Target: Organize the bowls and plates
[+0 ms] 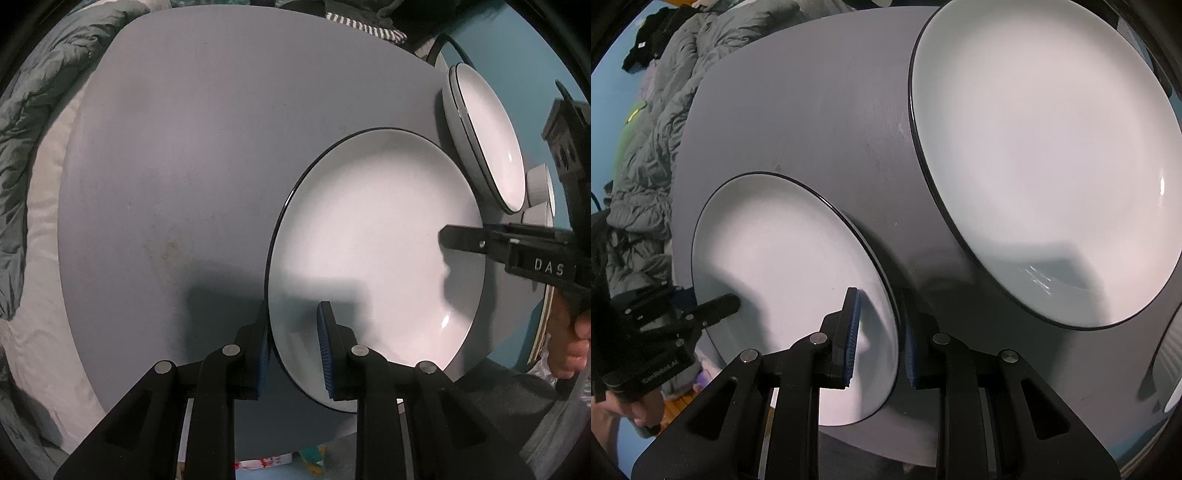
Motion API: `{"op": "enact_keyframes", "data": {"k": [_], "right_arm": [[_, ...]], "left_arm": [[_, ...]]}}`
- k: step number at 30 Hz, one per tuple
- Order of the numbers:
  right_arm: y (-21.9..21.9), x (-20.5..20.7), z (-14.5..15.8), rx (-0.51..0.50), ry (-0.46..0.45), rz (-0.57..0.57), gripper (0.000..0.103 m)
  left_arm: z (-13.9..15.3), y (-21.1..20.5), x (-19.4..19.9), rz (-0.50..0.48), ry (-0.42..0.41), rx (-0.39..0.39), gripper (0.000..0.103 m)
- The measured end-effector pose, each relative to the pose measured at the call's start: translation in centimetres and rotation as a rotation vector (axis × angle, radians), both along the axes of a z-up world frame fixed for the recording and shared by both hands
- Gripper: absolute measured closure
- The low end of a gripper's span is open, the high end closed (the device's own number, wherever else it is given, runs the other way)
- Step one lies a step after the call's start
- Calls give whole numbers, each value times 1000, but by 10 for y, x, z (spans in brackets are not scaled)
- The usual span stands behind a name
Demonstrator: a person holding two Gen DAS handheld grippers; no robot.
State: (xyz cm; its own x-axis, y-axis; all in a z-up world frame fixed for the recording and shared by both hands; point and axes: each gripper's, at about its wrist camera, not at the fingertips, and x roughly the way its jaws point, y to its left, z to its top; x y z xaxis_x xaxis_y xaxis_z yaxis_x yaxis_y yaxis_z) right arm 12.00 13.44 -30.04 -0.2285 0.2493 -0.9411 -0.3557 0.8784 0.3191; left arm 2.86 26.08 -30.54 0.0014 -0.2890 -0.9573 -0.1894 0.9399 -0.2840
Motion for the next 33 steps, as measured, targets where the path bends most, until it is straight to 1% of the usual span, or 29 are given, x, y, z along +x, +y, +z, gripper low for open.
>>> {"op": "enact_keyframes", "data": {"k": [5, 8, 10, 13, 21, 24, 28, 33], "right_arm": [[-7, -3, 2, 8, -11, -31, 81], [-8, -4, 3, 16, -26, -47, 80], [-8, -6, 3, 20, -36, -47, 80], [-16, -8, 6, 22, -50, -63, 80], [-11, -8, 6, 6, -50, -75, 80], [-11, -11, 5, 13, -34, -89, 81], [-10, -15, 6, 27, -30, -70, 83], [-6, -20, 16, 17, -43, -35, 83]], "left_arm": [[-2, 11, 7, 26, 18, -37, 80], [-2, 12, 6, 24, 15, -36, 80], [-3, 24, 5, 34, 11, -40, 80], [-2, 26, 1, 49, 10, -36, 82], [3, 35, -6, 80, -2, -32, 84], [4, 39, -10, 98, 11, -31, 84], [7, 43, -17, 114, 19, -35, 84], [16, 48, -25, 132, 16, -47, 84]]}}
